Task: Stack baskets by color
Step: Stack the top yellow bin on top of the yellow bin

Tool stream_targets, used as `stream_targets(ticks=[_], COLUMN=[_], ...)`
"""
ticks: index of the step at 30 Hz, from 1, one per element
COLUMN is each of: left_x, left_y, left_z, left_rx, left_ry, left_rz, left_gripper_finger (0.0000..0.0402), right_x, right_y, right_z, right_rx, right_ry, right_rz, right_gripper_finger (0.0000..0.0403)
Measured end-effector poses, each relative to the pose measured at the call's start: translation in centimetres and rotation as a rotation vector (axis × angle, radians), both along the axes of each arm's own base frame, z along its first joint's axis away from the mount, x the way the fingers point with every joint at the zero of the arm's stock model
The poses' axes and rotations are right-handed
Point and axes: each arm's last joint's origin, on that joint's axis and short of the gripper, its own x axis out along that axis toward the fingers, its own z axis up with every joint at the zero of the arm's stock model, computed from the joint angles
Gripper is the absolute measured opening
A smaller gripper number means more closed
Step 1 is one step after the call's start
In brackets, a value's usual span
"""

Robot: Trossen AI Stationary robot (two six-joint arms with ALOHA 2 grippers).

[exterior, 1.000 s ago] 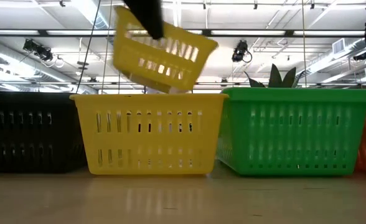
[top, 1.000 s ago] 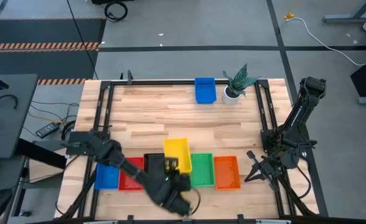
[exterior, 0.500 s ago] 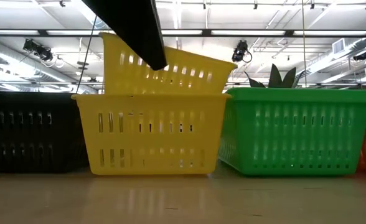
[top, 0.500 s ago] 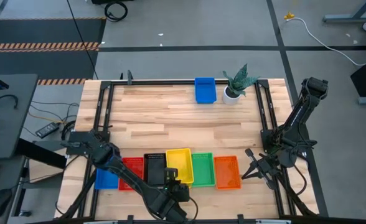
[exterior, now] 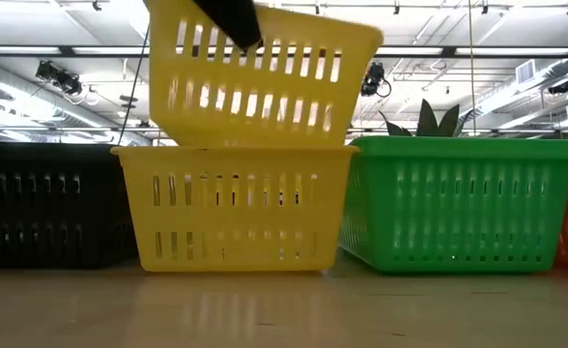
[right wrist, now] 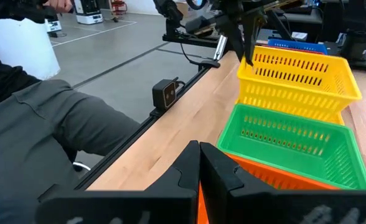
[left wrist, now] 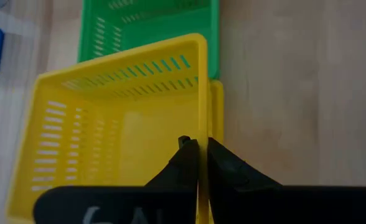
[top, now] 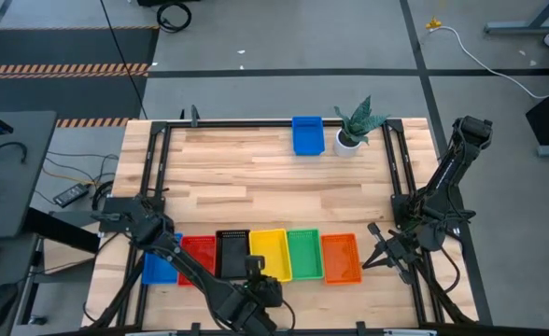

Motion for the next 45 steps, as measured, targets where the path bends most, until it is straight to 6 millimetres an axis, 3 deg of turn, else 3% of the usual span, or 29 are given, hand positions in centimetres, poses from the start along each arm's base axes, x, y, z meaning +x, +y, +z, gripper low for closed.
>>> stream_targets(ticks=[10,16,25,31,34,41,45], left_x=[0.1,0.0,-1.0,-0.5,0.4,2.1,2.0], left_y=[0.4,0.5,1.0,1.7,2.2,3.1,4.2], left_z=[-2.3,-2.5,0.6,1.3,0.2,-4.4,-5.6], left_rx=[-0.026,-0.029,-0.073,-0.118,-0.138,-0.25,-0.294], left_ry=[-0.014,-0.017,-0.011,-0.077,-0.12,-0.133,-0.027], left_rz=[0.073,0.086,0.119,0.186,0.208,0.121,0.119], left_gripper_finger=[0.0031,0.006,0.0134,0.0131,0.0116,0.0077,0.0056], right_x=[0.0,0.0,0.0,0.0,0.0,0.0,0.0], right_y=[0.0,0.0,0.0,0.0,0.0,0.0,0.0], right_z=[0.0,0.0,0.0,0.0,0.0,0.0,0.0], right_rx=[0.001,0.003,0.006,0.001,0.001,0.001,0.001], right_ry=[0.0,-0.001,-0.001,0.002,0.002,0.003,0.002], right_rz=[0.0,0.0,0.0,0.0,0.0,0.0,0.0], right_gripper_finger=[0.0014,0.0014,0.0014,0.0014,0.0014,0.0014,0.0014])
